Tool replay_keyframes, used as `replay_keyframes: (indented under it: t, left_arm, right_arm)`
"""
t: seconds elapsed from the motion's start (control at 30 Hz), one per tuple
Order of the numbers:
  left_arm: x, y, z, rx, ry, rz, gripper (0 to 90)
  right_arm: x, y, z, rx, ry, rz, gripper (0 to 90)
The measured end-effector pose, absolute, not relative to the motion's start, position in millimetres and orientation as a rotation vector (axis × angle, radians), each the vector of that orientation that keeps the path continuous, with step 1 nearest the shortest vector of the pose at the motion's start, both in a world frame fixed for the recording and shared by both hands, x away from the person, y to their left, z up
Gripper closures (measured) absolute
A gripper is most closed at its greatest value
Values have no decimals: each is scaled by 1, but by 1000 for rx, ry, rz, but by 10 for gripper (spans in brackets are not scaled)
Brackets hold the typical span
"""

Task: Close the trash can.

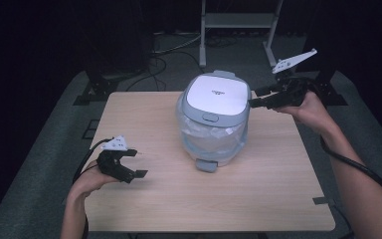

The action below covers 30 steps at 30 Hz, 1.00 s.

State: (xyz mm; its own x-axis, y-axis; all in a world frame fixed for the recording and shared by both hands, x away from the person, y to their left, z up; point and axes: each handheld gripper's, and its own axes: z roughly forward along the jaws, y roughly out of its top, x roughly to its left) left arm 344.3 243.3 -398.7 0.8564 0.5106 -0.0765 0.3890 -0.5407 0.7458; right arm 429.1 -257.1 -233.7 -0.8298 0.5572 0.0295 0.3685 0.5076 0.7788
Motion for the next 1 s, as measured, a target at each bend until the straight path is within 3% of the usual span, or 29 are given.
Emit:
replay_keyframes:
  t: [1.0]
  left_arm:
    - [344, 247, -400, 2197, 657, 187, 85]
  right_arm:
    - [424, -289, -275, 930, 2506, 1237, 387]
